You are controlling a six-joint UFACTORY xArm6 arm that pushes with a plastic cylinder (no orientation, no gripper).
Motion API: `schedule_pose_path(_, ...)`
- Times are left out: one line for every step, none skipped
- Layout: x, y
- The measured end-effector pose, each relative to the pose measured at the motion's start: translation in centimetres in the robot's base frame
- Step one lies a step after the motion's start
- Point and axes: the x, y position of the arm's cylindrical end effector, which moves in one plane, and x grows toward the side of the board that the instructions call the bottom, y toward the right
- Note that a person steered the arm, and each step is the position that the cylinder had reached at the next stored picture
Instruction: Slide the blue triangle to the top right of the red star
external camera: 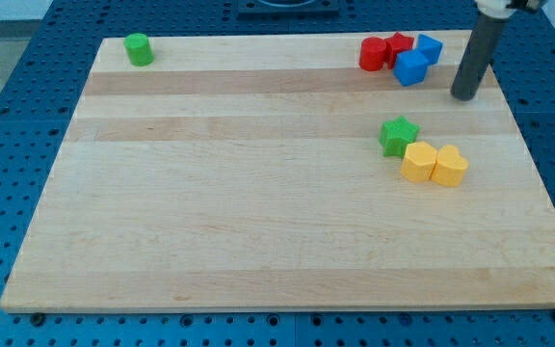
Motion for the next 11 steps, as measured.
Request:
schedule_pose_path(-3.3,0.0)
schedule_pose_path(-6.0,0.0)
schedule_pose_path(-7.3,0.0)
schedule_pose_path(-7.5,-0.3)
schedule_pose_path(-7.5,-0.7)
schedule_pose_path(-8.1,-1.3)
schedule_pose_path(-9.4,-1.6)
schedule_pose_path(-10.0,-2.6)
schedule_pose_path(-10.1,-4.1)
schedule_pose_path(-10.3,-6.0)
schedule_pose_path(-10.3,-5.6)
